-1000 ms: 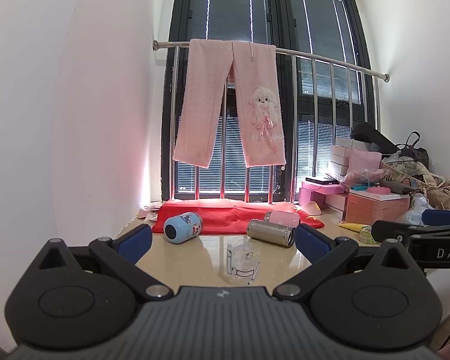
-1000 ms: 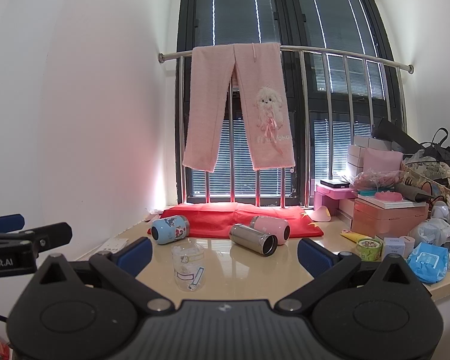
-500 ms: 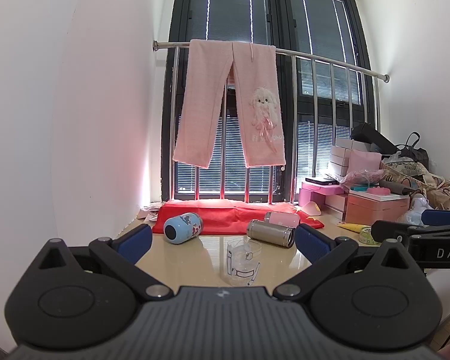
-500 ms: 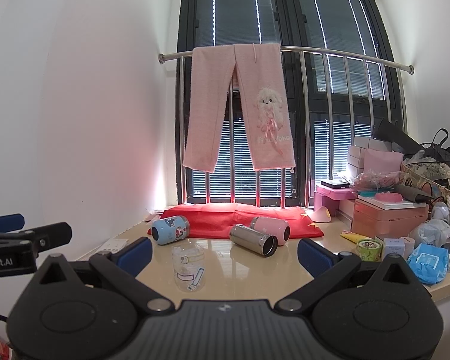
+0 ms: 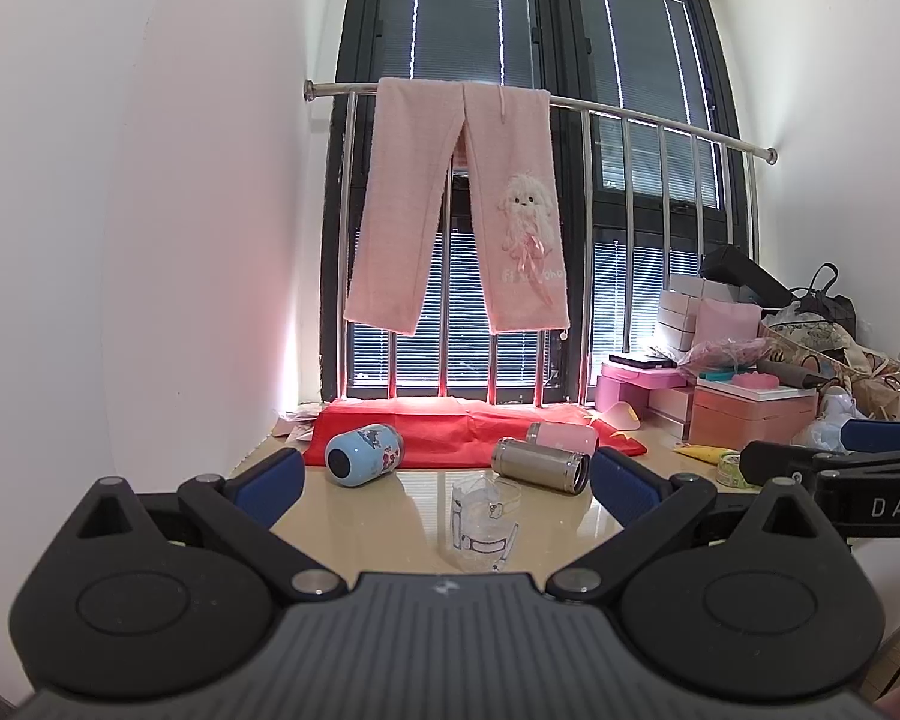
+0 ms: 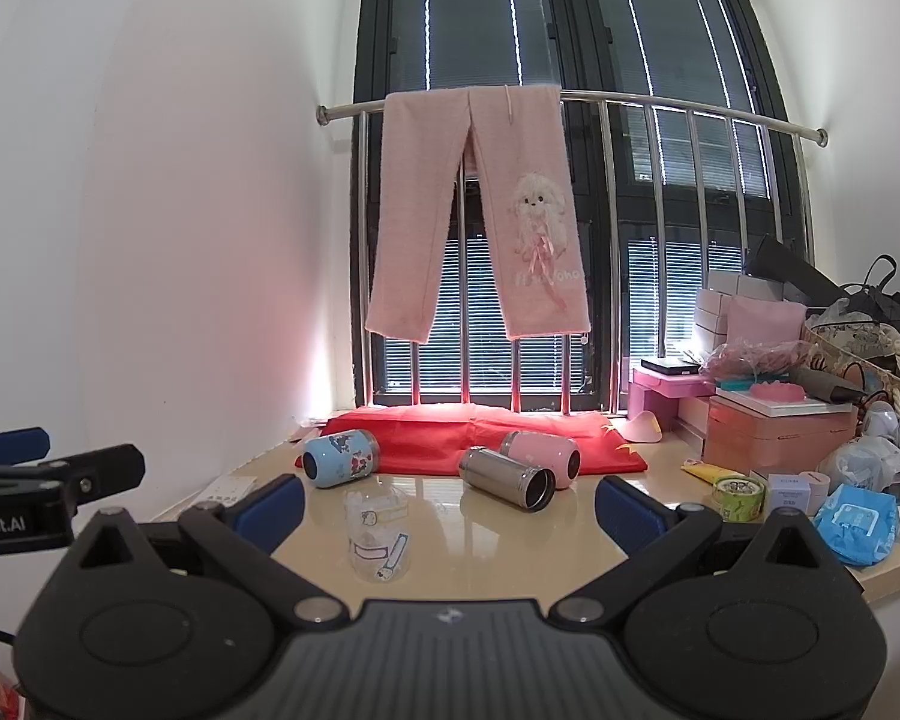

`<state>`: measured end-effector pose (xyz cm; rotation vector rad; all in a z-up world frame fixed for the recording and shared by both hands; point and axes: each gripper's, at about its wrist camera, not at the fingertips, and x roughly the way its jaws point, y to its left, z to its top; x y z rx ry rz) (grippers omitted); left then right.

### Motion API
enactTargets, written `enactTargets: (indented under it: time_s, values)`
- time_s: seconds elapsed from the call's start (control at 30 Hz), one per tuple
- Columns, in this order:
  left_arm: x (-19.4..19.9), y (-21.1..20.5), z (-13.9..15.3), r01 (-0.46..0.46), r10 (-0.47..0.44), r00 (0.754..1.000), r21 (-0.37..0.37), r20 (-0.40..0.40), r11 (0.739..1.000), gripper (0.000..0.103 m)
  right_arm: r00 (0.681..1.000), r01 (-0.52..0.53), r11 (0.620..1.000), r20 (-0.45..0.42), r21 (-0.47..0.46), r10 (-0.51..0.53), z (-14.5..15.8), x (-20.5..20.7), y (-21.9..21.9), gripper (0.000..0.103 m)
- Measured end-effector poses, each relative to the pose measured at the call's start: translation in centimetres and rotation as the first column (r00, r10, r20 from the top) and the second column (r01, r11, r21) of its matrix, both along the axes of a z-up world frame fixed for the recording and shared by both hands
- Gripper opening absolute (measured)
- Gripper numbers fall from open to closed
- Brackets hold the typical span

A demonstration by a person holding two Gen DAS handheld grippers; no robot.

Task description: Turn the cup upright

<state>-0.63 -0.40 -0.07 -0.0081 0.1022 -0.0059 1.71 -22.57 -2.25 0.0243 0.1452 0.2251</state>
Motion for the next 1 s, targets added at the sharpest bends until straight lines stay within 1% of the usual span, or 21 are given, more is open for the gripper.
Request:
enactTargets:
  time_s: [0.67,0.77,0.93,1.0]
  values:
    - [0.0,0.0,0.0,0.0,0.0,1.0,0.0,0.0,1.0,0.103,1.0,-0.001,1.0,0.0,-0.001,0.001,0.1,-0.1,0.1,0.103]
    - [0.4,0.1,-0.1,0.0,0.0,1.0,0.0,0.0,1.0,0.103,1.0,-0.002,1.0,-0.002,-0.004,0.002,0.1,-0.6,0.2,0.103]
    - [1.2,0.2,-0.3,-0.001,0.001,1.0,-0.002,-0.019,1.0,0.103,1.0,0.001,1.0,-0.013,-0.01,-0.001,-0.3,0.7,0.2,0.103]
    - [1.6,0.4,-0.3,-0.002,0.002,1.0,-0.002,-0.029,1.0,0.103,0.999,-0.005,1.0,-0.032,-0.011,0.004,-0.5,1.4,0.4,0.103]
